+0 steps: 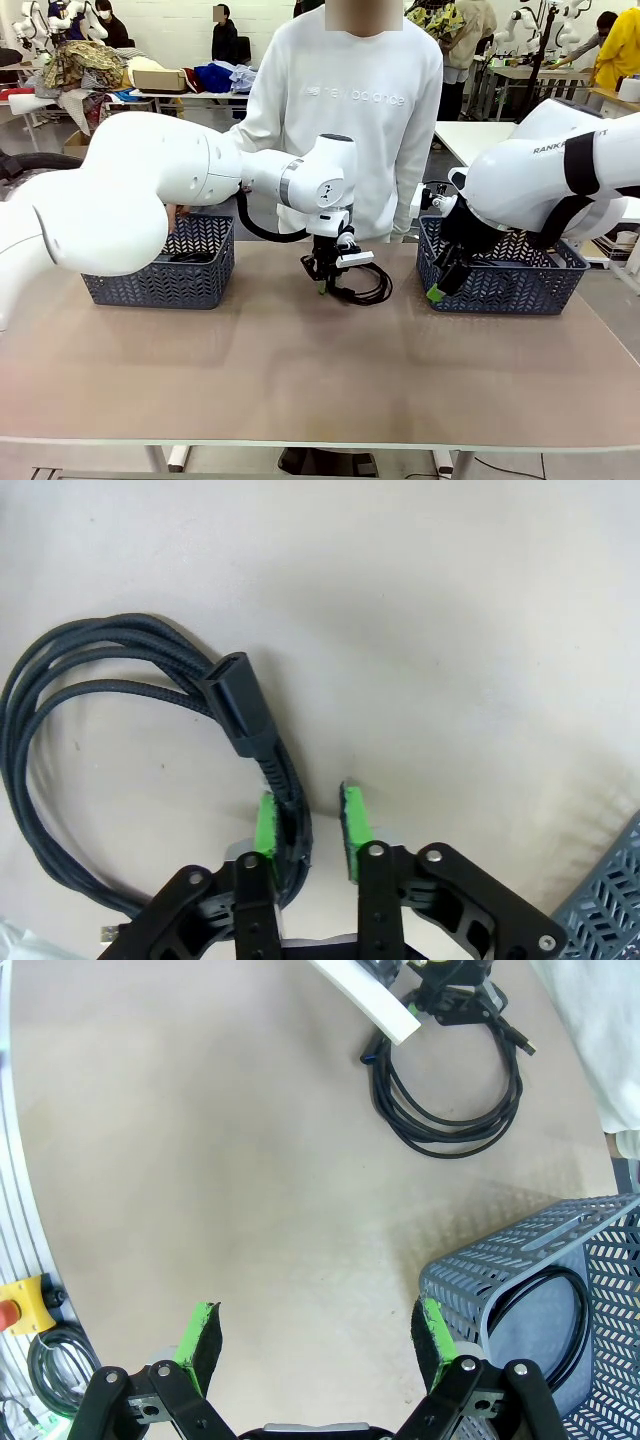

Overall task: Organize the cables according to human instructions.
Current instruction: Pick up a bundle of cables and place it in the basket indicated by the human.

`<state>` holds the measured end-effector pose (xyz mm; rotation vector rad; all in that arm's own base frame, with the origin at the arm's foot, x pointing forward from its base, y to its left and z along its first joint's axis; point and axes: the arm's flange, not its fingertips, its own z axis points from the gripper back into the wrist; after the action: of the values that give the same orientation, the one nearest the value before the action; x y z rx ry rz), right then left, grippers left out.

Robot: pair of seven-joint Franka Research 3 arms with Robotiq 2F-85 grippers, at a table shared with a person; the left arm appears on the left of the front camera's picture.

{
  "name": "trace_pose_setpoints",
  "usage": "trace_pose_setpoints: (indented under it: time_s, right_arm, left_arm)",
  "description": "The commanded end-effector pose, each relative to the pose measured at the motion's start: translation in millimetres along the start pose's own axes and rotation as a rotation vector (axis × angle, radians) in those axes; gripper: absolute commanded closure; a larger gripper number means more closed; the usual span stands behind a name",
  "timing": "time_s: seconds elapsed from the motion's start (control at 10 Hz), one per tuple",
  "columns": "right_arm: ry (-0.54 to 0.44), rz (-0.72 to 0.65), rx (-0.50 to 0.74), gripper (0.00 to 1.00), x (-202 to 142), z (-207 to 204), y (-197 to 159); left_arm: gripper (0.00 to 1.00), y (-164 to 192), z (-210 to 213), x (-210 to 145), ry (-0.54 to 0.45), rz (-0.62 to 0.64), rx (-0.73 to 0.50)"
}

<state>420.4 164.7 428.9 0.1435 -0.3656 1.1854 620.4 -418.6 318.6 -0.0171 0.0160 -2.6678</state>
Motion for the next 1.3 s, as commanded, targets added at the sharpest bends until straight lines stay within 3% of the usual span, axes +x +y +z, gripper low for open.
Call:
trace_pose_setpoints:
  time_s: [0.0, 0.1, 0.2, 0.6, 0.9, 1.2]
  right_arm:
    - [0.000, -0.001, -0.004, 0.00, 1, 0, 1]
    - [0.000, -0.001, -0.004, 0.00, 1, 0, 1]
    - [0.000, -0.001, -0.004, 0.00, 1, 0, 1]
    - [0.000, -0.001, -0.004, 0.00, 1, 0, 1]
    - [0.000, -0.001, -0.004, 0.00, 1, 0, 1]
    - [0.000, -0.001, -0.004, 0.00, 1, 0, 1]
  left_arm:
    - [1.00, 1, 3, -2, -0.008, 0.010, -0.011]
    - [0.91, 1, 3, -2, -0.008, 0.011, -0.009]
    - [1.00, 0, 4, -2, -0.005, 0.014, -0.010]
    - [1.00, -7, 12, -3, 0.026, 0.063, -0.009]
    - [0.98, -34, 71, 8, 0.144, 0.334, 0.052]
    - [0.98, -79, 125, 17, 0.128, 0.534, 0.077]
